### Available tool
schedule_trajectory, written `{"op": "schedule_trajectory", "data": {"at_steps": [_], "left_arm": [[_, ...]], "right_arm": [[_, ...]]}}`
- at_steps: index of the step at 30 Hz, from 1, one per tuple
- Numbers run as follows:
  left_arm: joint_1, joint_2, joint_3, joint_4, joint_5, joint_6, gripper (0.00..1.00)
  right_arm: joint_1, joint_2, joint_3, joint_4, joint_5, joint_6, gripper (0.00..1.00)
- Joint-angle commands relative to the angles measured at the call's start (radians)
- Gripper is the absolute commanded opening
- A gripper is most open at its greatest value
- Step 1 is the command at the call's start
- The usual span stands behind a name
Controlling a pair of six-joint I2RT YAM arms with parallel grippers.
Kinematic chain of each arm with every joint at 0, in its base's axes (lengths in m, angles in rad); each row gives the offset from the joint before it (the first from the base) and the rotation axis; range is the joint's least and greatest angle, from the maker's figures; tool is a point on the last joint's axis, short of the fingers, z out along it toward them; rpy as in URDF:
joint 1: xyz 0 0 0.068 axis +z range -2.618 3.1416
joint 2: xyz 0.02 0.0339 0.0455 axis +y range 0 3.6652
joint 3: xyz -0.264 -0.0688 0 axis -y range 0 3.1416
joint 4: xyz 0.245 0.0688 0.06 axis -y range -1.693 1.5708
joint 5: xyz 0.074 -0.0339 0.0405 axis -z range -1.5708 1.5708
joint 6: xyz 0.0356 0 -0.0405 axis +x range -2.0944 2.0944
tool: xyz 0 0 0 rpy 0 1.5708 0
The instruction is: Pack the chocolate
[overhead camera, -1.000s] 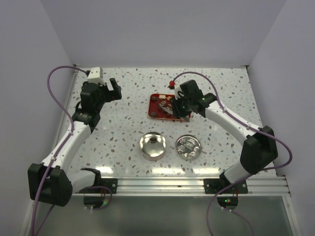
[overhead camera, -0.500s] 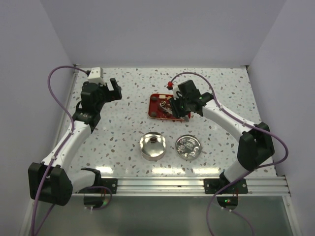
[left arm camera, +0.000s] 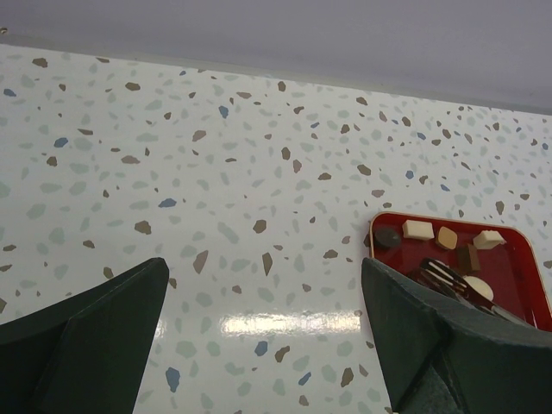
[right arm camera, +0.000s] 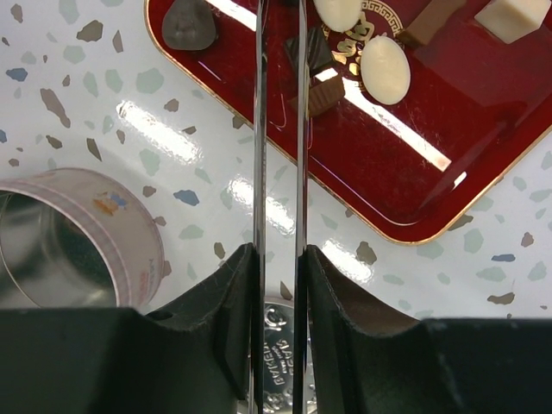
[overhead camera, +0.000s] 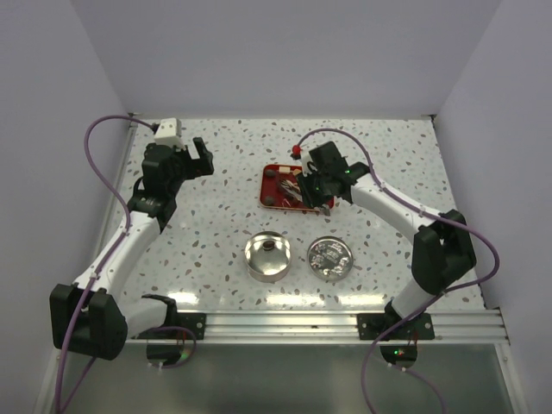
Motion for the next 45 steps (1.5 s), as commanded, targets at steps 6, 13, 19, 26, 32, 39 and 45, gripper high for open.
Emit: {"op": "schedule_trajectory", "data": {"at_steps": [6, 13, 19, 26, 32, 39, 45], "left_arm": [[0.005, -0.001, 0.015, 0.015, 0.005, -0.004, 1.0], [0.005, -0.001, 0.013, 0.015, 0.004, -0.003, 1.0], [0.005, 0.001, 0.015, 0.015, 0.002, -0.004, 1.0], [0.007, 0.002, 0.018, 0.011, 0.004, -0.004, 1.0], [0.005, 0.001, 0.018, 0.009, 0.002, -0.006, 1.0], [0.005, -0.002, 0.016, 0.006, 0.001, -0.006, 1.0], [0.005, -0.002, 0.019, 0.006, -0.001, -0.006, 1.0]], "right_arm": [[0.0, -0.066, 0.066, 0.003, -0.034, -0.001, 0.24], [0.0, -0.182, 0.071, -0.071, -0.11, 0.001, 0.23], [0.001, -0.336, 0.012, -0.163, -0.227, -0.002, 0.24], [0.001, -0.475, -0.038, -0.273, -0.345, 0.022, 0.24], [0.006, -0.537, -0.098, -0.298, -0.423, 0.056, 0.25], [0.056, -0.548, -0.133, -0.344, -0.462, 0.062, 0.25], [0.121, -0.523, -0.14, -0.368, -0.464, 0.064, 0.24]]}}
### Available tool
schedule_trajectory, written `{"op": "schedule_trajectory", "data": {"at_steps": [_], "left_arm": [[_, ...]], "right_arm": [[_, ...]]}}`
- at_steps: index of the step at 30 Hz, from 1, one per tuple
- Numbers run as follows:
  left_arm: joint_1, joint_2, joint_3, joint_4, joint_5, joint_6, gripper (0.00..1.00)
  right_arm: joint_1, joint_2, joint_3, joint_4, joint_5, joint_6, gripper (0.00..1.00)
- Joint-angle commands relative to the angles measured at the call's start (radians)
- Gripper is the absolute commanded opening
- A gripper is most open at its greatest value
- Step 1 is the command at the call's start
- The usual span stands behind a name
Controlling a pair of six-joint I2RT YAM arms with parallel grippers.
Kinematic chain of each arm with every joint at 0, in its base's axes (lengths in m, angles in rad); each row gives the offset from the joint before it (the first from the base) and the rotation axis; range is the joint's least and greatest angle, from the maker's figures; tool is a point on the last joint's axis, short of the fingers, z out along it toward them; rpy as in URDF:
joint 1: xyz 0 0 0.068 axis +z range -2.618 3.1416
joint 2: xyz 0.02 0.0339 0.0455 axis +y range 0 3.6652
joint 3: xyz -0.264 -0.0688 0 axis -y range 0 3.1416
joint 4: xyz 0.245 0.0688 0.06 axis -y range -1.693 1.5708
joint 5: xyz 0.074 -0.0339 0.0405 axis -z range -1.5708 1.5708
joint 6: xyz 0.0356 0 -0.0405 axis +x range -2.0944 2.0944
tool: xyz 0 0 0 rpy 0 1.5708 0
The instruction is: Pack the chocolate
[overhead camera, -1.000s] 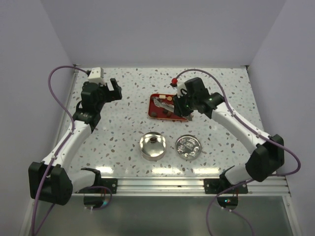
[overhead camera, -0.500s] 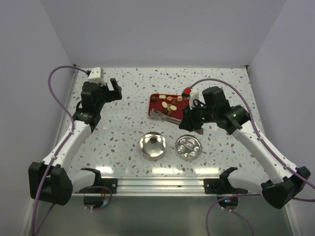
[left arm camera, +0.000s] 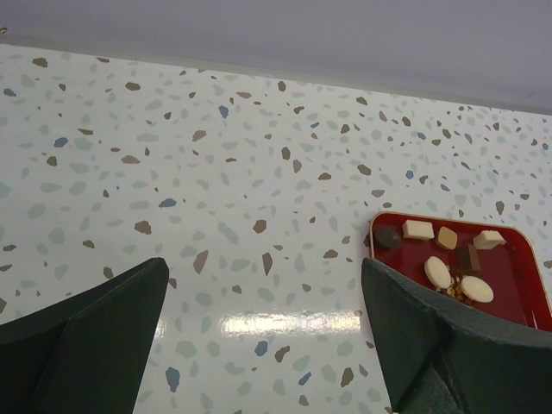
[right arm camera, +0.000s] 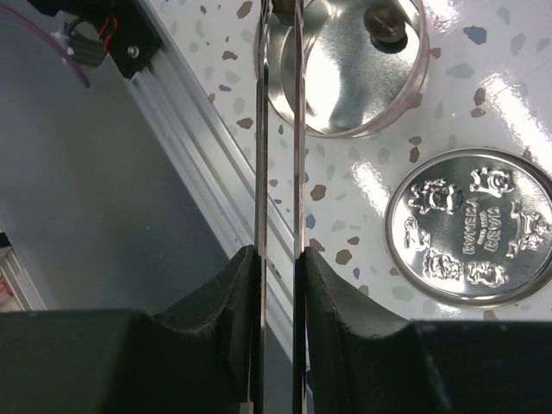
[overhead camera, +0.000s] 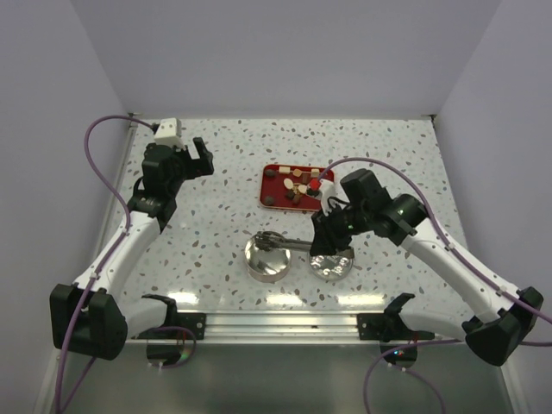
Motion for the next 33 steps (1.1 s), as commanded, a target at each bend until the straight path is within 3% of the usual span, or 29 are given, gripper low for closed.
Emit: {"op": "schedule_trajectory", "data": {"at_steps": [1, 17, 25, 33], "left_arm": [[0.005, -0.001, 0.018, 0.006, -0.001, -0.006, 1.0], [0.005, -0.001, 0.016, 0.008, -0.001, -0.003, 1.0], [0.005, 0.001, 0.015, 0.009, -0.004, -0.004, 1.0], [0.005, 0.002, 0.018, 0.009, -0.001, -0.003, 1.0]], "right_arm": [[0.036, 0.0, 0.0, -0.02, -0.032, 0.014, 0.24], [0.06, 0.039, 0.017, -0.018, 0.008, 0.006, 0.42], [0.06, 0.039, 0.031, 0.011, 0.1, 0.038, 0.4], [0.06, 0.101, 0.071, 0.146, 0.203, 0.071, 0.4]]}}
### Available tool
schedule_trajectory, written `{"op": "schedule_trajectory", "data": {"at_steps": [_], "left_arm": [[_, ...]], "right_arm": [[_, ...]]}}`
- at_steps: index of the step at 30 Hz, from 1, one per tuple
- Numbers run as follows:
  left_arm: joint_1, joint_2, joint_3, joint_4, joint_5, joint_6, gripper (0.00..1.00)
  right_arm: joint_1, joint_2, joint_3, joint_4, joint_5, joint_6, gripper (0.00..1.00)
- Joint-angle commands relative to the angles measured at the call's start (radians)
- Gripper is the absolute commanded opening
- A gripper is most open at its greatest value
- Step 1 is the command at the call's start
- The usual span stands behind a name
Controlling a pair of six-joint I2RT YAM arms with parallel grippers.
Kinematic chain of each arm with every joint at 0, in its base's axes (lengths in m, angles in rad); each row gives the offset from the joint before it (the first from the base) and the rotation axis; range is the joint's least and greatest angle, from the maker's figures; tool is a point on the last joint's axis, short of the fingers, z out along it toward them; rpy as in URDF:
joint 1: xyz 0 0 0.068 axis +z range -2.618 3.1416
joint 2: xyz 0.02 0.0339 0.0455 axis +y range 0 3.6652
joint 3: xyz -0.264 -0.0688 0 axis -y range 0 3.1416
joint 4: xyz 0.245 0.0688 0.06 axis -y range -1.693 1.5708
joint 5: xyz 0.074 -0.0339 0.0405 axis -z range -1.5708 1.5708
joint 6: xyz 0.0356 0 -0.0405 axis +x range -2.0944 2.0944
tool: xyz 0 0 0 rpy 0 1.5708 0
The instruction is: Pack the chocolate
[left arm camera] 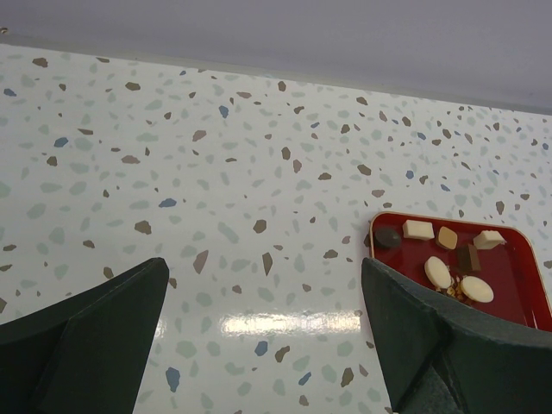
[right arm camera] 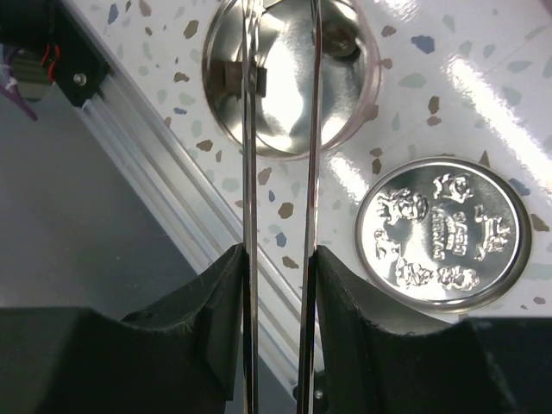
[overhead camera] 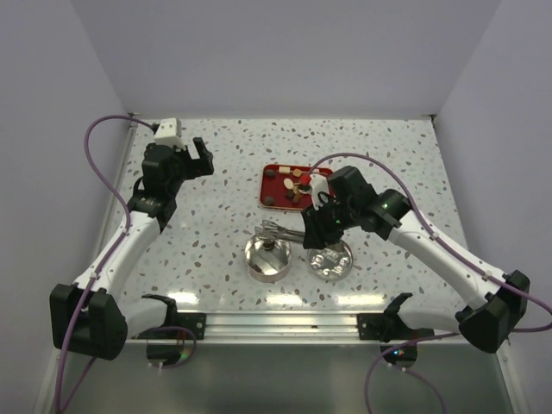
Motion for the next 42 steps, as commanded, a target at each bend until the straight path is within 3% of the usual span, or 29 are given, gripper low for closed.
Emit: {"op": "schedule_trajectory", "data": {"at_steps": [1, 11, 24, 29, 42], "left_arm": [[0.005, 0.002, 0.016, 0.009, 0.0, -0.003, 1.0], [0.005, -0.004, 0.018, 0.003, -0.008, 0.002, 1.0], [0.005, 0.002, 0.019, 0.003, -0.013, 0.003, 1.0], [0.005, 0.007, 0.018, 0.003, -0.013, 0.005, 1.0], [0.005, 0.019, 0.018, 0.008, -0.002, -0.001, 1.0]], "right_arm": [[0.004, 0.057, 0.077, 0.102, 0.083, 0.022, 0.4], [-0.048, 0.254, 0.234, 0.216, 0.129, -0.016, 0.39], [-0.181, 0.403, 0.271, 0.268, 0.137, -0.085, 0.38], [-0.183, 0.407, 0.237, 0.271, 0.098, -0.09, 0.38], [-0.23, 0.39, 0.196, 0.274, 0.246, -0.096, 0.38]]}}
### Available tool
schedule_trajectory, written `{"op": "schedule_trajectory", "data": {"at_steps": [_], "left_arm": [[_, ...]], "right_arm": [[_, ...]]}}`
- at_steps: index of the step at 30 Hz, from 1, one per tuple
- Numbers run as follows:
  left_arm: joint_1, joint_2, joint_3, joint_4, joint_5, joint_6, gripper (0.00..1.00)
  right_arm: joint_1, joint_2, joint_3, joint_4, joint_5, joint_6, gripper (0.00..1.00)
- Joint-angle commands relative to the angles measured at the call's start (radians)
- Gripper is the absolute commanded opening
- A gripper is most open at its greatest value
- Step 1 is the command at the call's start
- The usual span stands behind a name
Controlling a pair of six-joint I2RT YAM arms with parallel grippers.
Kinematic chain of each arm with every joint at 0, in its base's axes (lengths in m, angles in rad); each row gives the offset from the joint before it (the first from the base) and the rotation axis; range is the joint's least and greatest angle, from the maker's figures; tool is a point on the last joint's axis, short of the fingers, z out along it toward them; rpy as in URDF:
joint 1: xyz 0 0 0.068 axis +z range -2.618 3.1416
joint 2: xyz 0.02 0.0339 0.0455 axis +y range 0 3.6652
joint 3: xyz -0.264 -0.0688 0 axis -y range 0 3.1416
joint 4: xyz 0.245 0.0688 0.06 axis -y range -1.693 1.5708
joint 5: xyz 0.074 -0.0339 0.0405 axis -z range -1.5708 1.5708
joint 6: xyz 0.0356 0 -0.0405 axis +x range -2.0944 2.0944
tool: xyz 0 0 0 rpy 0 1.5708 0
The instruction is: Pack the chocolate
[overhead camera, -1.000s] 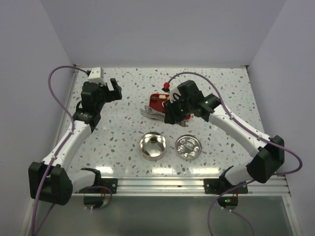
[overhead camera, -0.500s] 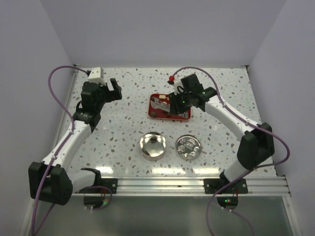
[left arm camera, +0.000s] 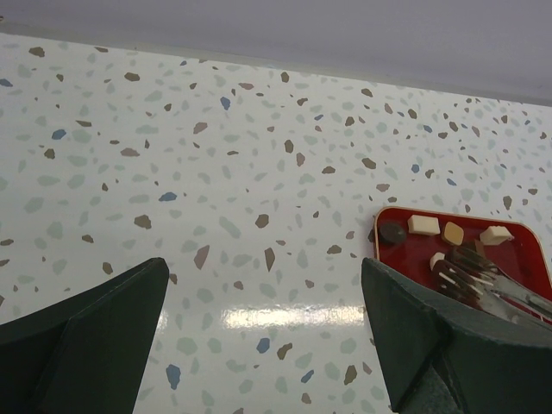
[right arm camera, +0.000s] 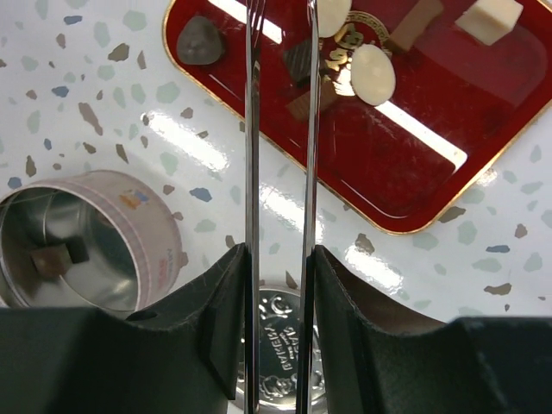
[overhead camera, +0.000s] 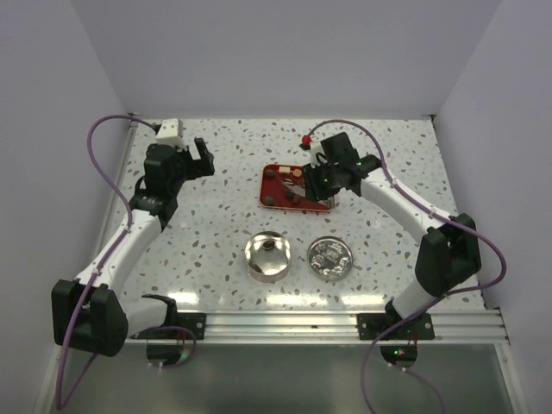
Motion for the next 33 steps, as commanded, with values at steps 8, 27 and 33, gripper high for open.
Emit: {"op": "schedule_trajectory", "data": {"at_steps": [8, 27, 33], "left_arm": [[0.007, -0.004, 0.016, 0.008, 0.001, 0.0, 1.0], [0.005, -0.004, 0.015, 0.01, 0.009, -0.001, 1.0], [0.005, 0.001, 0.015, 0.011, 0.009, -0.004, 1.0]], "right_arm": [[-0.022, -0.015, 0.033, 0.041, 0.089, -0.037, 0.38], [-0.026, 0.039, 0.001, 0.041, 0.02, -0.035, 0.39], [-0.026, 0.062, -0.001, 0.031, 0.023, -0.037, 0.39]]}}
